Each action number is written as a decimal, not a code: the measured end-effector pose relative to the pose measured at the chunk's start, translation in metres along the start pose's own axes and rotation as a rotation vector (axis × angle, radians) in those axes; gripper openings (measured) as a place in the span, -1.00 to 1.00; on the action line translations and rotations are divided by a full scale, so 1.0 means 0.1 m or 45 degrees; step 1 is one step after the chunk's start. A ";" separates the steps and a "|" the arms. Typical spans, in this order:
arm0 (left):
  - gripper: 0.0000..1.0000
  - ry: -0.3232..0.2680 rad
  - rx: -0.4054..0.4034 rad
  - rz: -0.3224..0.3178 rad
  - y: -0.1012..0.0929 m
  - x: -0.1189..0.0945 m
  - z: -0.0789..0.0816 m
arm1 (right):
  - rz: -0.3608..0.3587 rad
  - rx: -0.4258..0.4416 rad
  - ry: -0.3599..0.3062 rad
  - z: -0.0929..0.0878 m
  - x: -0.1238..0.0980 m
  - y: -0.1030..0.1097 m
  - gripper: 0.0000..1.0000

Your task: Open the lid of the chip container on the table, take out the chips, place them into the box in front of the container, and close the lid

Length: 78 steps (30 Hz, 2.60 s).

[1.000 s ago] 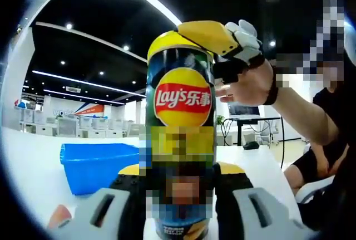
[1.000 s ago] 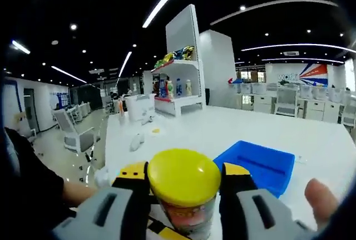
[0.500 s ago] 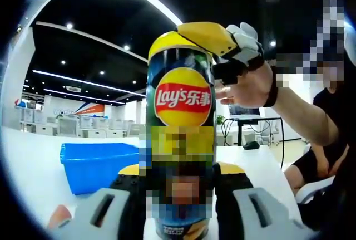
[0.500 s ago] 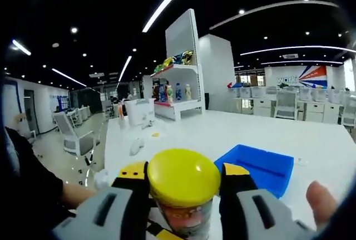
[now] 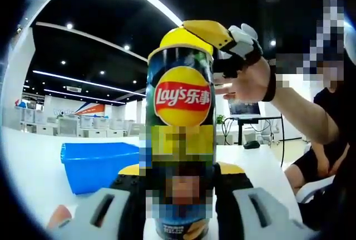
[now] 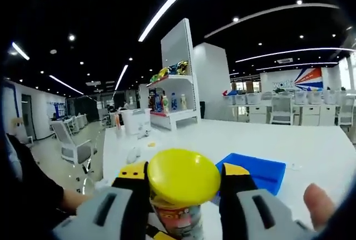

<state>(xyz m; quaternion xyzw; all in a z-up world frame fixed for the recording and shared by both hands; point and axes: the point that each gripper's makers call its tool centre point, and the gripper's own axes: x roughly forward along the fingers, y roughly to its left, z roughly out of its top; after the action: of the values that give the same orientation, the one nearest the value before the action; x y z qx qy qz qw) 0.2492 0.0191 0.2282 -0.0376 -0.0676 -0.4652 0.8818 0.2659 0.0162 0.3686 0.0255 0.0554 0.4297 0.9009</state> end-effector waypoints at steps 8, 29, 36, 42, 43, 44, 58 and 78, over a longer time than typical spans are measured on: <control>-0.06 0.004 -0.003 0.000 0.00 0.00 -0.01 | -0.073 -0.006 -0.051 0.18 -0.21 -0.22 -0.13; -0.06 0.010 -0.022 0.001 0.00 0.00 -0.02 | -0.384 0.000 -0.125 0.34 -0.77 -1.13 -0.13; -0.06 0.011 -0.020 0.002 0.00 0.00 -0.02 | -0.527 -0.011 -0.087 0.15 -0.98 -1.47 -0.12; -0.06 0.011 -0.017 0.002 0.00 0.00 -0.02 | -0.575 0.018 -0.066 0.00 -1.06 -1.62 -0.12; -0.06 0.012 -0.017 0.003 0.00 0.00 -0.02 | -0.577 0.024 -0.065 -0.02 -1.07 -1.64 -0.12; -0.06 0.012 -0.016 0.003 -0.01 0.00 -0.02 | -0.583 0.032 -0.066 -0.06 -1.08 -1.66 -0.12; -0.05 0.022 0.009 0.007 -0.01 0.00 -0.04 | -0.718 0.079 0.015 -0.72 -1.17 -1.98 -0.12; -0.05 0.030 0.032 0.009 0.00 0.00 -0.06 | -0.944 0.008 0.187 -2.00 -1.22 -2.24 -0.12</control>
<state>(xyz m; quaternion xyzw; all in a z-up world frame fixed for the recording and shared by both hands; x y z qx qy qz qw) 0.2493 0.0184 0.2220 -0.0215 -0.0630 -0.4618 0.8845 0.3386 -0.2200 0.1589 -0.0243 0.1267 0.0749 0.9888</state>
